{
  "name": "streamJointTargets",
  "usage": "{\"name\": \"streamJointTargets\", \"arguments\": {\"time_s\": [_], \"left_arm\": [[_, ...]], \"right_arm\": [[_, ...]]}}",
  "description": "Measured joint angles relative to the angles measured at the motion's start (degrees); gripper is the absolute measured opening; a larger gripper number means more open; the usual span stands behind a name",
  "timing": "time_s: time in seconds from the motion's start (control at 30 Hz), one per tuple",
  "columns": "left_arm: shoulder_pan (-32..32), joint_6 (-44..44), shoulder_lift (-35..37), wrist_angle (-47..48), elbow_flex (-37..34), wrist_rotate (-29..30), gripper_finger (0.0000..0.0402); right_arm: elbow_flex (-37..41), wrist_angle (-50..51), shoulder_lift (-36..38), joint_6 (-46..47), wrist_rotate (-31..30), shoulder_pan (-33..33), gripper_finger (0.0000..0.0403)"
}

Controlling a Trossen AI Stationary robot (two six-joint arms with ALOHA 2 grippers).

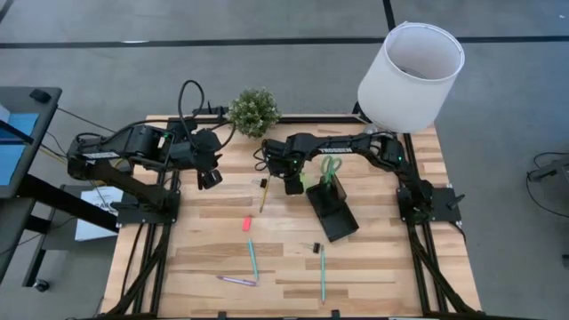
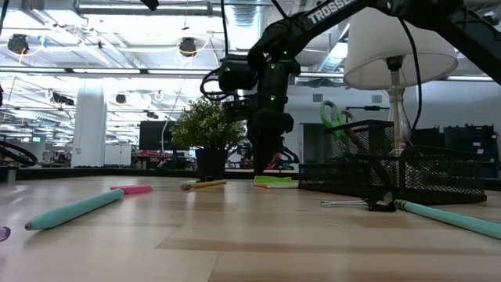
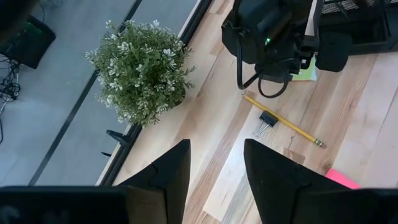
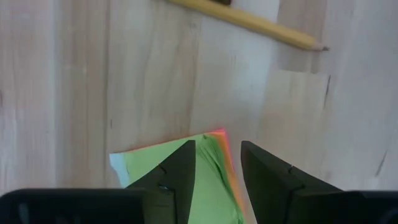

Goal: Pick and place office supplies into organizer
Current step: Put the green sticky notes into the black desk organizer

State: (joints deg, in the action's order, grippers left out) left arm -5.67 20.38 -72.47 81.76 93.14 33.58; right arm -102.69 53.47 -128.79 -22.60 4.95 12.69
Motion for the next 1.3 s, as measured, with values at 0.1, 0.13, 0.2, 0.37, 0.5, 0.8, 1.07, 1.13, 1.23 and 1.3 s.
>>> {"name": "streamJointTargets", "arguments": {"time_s": [0.1, 0.13, 0.2, 0.37, 0.5, 0.8, 1.07, 1.13, 1.23, 1.3], "left_arm": [[0.0, 0.1, 0.0, 0.0, 0.0, 0.0, 0.0143], [0.0, 0.1, 0.0, 0.0, 0.0, 0.0, 0.0143], [0.0, 0.3, 0.0, 0.0, 0.0, 0.1, 0.0143], [0.0, 0.3, 0.0, -0.2, 0.0, 0.1, 0.0143], [0.0, 0.6, 0.0, -0.2, 0.0, 0.1, 0.0143], [0.0, 0.6, 0.0, -0.2, 0.0, 0.1, 0.0143], [0.0, 0.6, 0.0, -0.2, 0.0, 0.1, 0.0143], [0.0, 0.6, 0.0, -0.2, 0.0, 0.1, 0.0143], [0.0, 0.6, 0.0, -0.2, 0.0, 0.1, 0.0143], [0.0, 0.6, 0.0, -0.2, 0.0, 0.1, 0.0143]], "right_arm": [[0.0, -1.3, 0.0, -0.2, -0.2, -0.7, 0.0122], [0.0, -1.6, 0.0, -0.2, -0.2, -0.7, 0.0122], [0.0, -1.7, 0.0, -0.2, -0.1, -0.8, 0.0122], [2.7, -2.5, 0.0, 1.6, -0.3, -0.4, 0.0122], [4.7, -3.3, 0.1, 3.0, -0.3, -0.1, 0.0122], [6.4, -7.1, 0.4, 3.1, 0.2, -0.2, 0.0083], [5.6, -7.3, 0.1, 7.6, 0.4, -0.4, 0.0009], [4.7, -7.2, -0.1, 10.8, 1.0, -0.7, 0.0003], [2.7, -5.9, 0.4, 15.2, 1.4, -1.9, 0.0003], [-0.1, -5.0, 1.1, 17.8, 1.8, -3.1, 0.0002]]}}
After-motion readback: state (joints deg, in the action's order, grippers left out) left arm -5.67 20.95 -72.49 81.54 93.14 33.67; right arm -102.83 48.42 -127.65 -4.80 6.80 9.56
